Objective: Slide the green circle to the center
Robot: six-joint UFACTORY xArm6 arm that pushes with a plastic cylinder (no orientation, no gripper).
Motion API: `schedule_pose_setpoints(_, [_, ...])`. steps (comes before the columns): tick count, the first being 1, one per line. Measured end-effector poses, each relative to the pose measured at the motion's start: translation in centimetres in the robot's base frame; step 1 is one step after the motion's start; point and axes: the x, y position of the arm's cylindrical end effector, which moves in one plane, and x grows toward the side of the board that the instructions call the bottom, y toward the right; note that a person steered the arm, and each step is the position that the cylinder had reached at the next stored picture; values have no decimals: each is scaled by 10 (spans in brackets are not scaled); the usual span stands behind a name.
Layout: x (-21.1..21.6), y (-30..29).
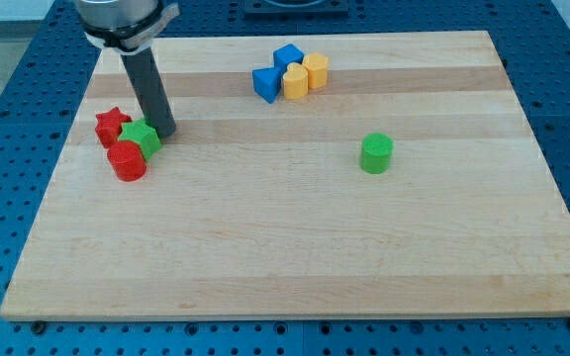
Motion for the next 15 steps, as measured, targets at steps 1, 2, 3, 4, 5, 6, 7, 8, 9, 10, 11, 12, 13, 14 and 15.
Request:
schedule_pose_setpoints(1, [0, 4])
schedule_pose_setpoints(2, [4, 52])
schedule_pose_setpoints(3, [23, 106])
schedule_pose_setpoints(4, [61, 126])
schedule_pose_setpoints(5, [153, 126])
schedule_pose_setpoints(6, [197, 162])
schedule_pose_setpoints(7, [207, 235])
schedule_pose_setpoints(8, [180, 299])
schedule_pose_setpoints(9, [105, 322])
schedule_pose_setpoints(10, [59, 320])
schedule_pose_setpoints(11, [59, 316])
schedule_pose_setpoints(12, [59, 309])
schedule_pose_setpoints(13, [59, 292])
schedule_pose_setpoints(14, [59, 274])
schedule_pose_setpoints(15, [59, 251])
